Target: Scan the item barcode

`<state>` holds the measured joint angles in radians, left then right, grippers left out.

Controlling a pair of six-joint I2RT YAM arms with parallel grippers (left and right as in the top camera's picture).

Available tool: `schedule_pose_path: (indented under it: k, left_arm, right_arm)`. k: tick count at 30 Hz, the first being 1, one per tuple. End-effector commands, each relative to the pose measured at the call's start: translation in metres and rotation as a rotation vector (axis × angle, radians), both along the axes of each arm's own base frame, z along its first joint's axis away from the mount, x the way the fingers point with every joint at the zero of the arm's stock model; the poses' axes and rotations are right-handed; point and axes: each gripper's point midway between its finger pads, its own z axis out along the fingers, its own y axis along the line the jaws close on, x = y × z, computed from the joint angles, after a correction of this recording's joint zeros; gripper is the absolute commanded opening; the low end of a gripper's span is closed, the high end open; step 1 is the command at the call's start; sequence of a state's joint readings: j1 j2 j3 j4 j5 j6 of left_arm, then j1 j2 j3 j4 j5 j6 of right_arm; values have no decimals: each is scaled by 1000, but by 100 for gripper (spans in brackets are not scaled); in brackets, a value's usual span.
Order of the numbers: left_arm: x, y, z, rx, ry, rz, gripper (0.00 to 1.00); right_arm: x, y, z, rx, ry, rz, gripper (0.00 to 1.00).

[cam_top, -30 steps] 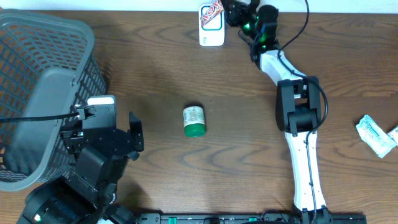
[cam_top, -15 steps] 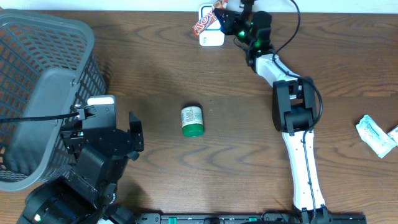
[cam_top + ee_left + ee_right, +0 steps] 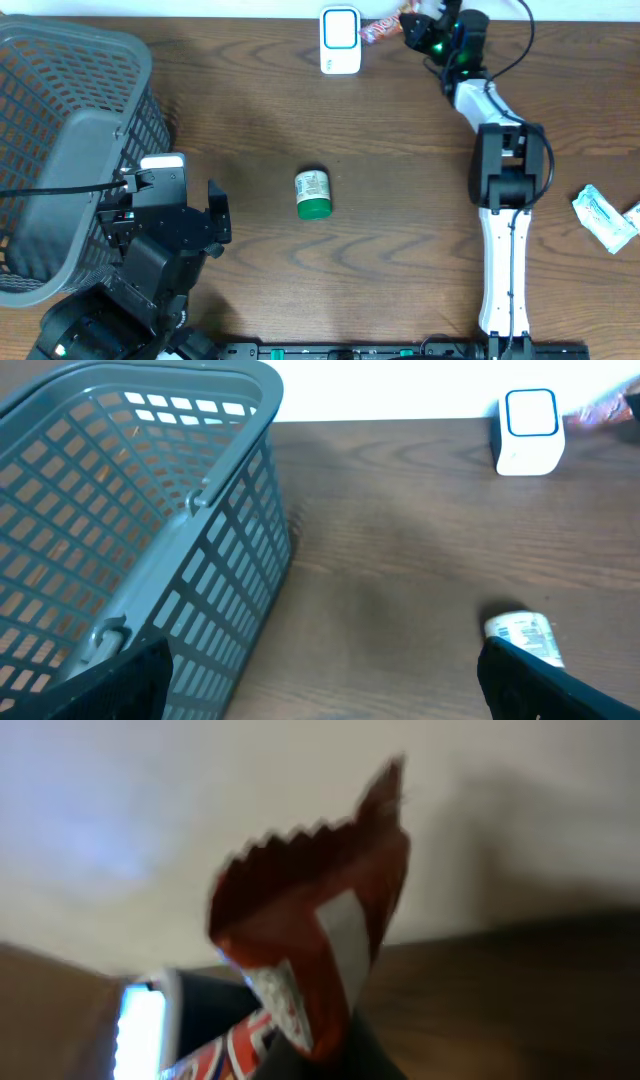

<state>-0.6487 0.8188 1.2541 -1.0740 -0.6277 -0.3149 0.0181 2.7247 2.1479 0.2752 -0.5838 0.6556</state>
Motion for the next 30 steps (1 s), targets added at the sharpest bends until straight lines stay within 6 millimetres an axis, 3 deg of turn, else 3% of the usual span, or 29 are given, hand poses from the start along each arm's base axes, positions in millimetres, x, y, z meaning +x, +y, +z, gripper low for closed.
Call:
schedule_pose_path:
  k: [1,4,8,11,14,18,20,30]
  left_arm:
    - [-1,3,3,-1,-11,15,98]
    - [-1,3,3,-1,-11,15,98]
    - [-1,3,3,-1,-11,15,98]
    - [-1,3,3,-2,-12,15,98]
    - [-1,3,3,-1,-11,15,98]
    - [-1,3,3,-2,-12,15,98]
    - [-1,3,3,-1,-11,15,98]
    - [-1,3,3,-1,-11,15,98]
  right_arm:
    - [-4,-24,111,-153,-128,-50,1]
    - [-26,-59,135,-324,-12,-167,1]
    - [-80,-116,164,-584,171,-346,1]
    - [-133,-160,178,-743,332,-464,1]
    - [-187,-206,180,-845,509,-547,1]
    - [-249,-267,158,-913,772,-612,1]
    - [-268,-292,141,-914,868,-635,1]
    - [-309,-400,37,-766,1028,-862,1]
